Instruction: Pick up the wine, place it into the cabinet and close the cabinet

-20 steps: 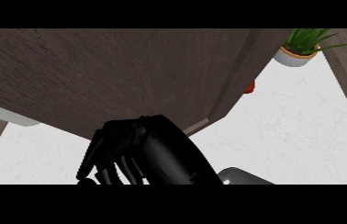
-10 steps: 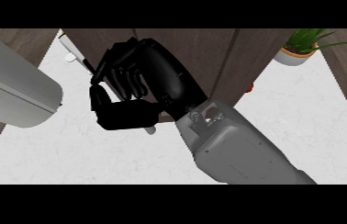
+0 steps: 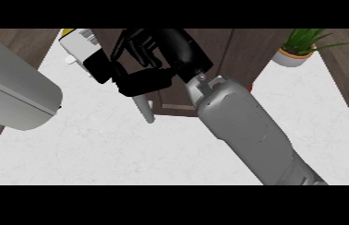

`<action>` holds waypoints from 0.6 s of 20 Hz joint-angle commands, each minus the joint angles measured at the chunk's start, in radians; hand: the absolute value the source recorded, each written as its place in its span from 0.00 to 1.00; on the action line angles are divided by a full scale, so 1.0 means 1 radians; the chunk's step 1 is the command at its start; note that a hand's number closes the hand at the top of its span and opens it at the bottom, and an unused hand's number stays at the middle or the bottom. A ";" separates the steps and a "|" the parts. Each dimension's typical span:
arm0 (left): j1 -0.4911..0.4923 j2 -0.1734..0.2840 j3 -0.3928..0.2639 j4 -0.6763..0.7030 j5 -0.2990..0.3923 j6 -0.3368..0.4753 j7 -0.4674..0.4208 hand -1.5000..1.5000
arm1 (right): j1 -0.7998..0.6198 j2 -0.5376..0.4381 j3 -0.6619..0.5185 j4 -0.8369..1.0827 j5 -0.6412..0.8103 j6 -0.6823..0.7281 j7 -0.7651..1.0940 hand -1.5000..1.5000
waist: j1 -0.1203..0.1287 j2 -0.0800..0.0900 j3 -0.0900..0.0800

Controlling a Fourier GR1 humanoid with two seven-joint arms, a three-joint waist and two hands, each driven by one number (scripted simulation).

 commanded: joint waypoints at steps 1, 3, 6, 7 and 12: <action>-0.073 -0.017 -0.056 -0.051 -0.031 0.102 0.055 0.00 | -0.032 -0.087 -0.103 0.129 0.009 0.029 -0.054 1.00 | -0.014 0.023 0.006; -0.092 -0.035 -0.078 -0.018 -0.070 0.111 0.040 0.00 | -0.022 -0.109 -0.118 0.135 0.005 0.034 -0.073 1.00 | -0.019 0.024 0.005; -0.124 -0.033 -0.071 0.016 -0.078 0.099 0.035 0.00 | -0.046 -0.131 -0.125 0.212 0.033 0.037 -0.137 1.00 | -0.008 0.033 0.004; -0.109 -0.053 -0.096 -0.009 -0.084 0.107 0.034 0.00 | -0.012 -0.126 -0.114 0.203 0.029 0.038 -0.140 1.00 | -0.007 0.026 0.005; -0.161 -0.100 -0.160 0.021 -0.130 0.165 0.033 0.00 | -0.014 -0.147 -0.125 0.236 0.017 0.067 -0.195 1.00 | -0.019 0.033 0.005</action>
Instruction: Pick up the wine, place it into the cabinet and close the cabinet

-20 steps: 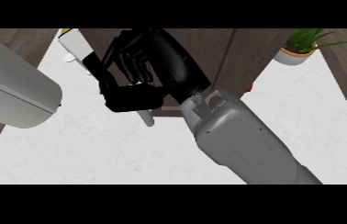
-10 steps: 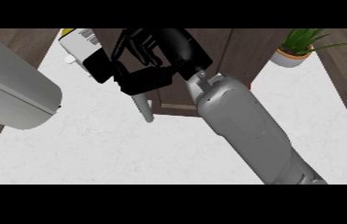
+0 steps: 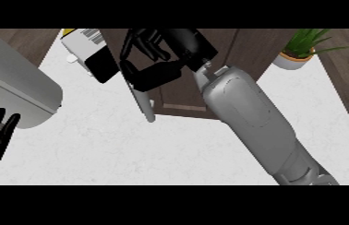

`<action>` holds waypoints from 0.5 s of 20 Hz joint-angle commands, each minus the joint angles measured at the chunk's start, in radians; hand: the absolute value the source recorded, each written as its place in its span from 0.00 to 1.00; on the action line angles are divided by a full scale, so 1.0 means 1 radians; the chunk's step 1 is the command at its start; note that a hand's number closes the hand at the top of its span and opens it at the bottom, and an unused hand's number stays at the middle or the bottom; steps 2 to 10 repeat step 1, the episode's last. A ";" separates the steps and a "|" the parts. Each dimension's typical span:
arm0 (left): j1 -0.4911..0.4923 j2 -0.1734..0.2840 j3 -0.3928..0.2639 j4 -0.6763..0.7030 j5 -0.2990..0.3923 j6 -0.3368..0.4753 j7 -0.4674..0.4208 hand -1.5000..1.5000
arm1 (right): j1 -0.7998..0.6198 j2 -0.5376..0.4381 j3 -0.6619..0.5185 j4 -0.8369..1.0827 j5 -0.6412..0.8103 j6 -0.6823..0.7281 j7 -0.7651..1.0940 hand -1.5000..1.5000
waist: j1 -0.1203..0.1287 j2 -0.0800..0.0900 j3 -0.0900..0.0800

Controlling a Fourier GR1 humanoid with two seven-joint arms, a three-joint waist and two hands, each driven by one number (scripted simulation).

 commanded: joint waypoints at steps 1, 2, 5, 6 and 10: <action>-0.037 -0.034 -0.049 0.020 -0.037 0.028 -0.003 0.00 | -0.023 -0.100 -0.121 0.137 0.029 -0.059 0.015 1.00 | -0.026 0.039 0.021; -0.037 -0.034 -0.049 0.020 -0.037 0.028 -0.003 0.00 | -0.023 -0.100 -0.121 0.137 0.029 -0.059 0.015 1.00 | -0.026 0.039 0.021; -0.037 -0.034 -0.049 0.020 -0.037 0.028 -0.003 0.00 | -0.023 -0.100 -0.121 0.137 0.029 -0.059 0.015 1.00 | -0.026 0.039 0.021; -0.037 -0.034 -0.049 0.020 -0.037 0.028 -0.003 0.00 | -0.023 -0.100 -0.121 0.137 0.029 -0.059 0.015 1.00 | -0.026 0.039 0.021; -0.037 -0.034 -0.049 0.020 -0.037 0.028 -0.003 0.00 | -0.023 -0.100 -0.121 0.137 0.029 -0.059 0.015 1.00 | -0.026 0.039 0.021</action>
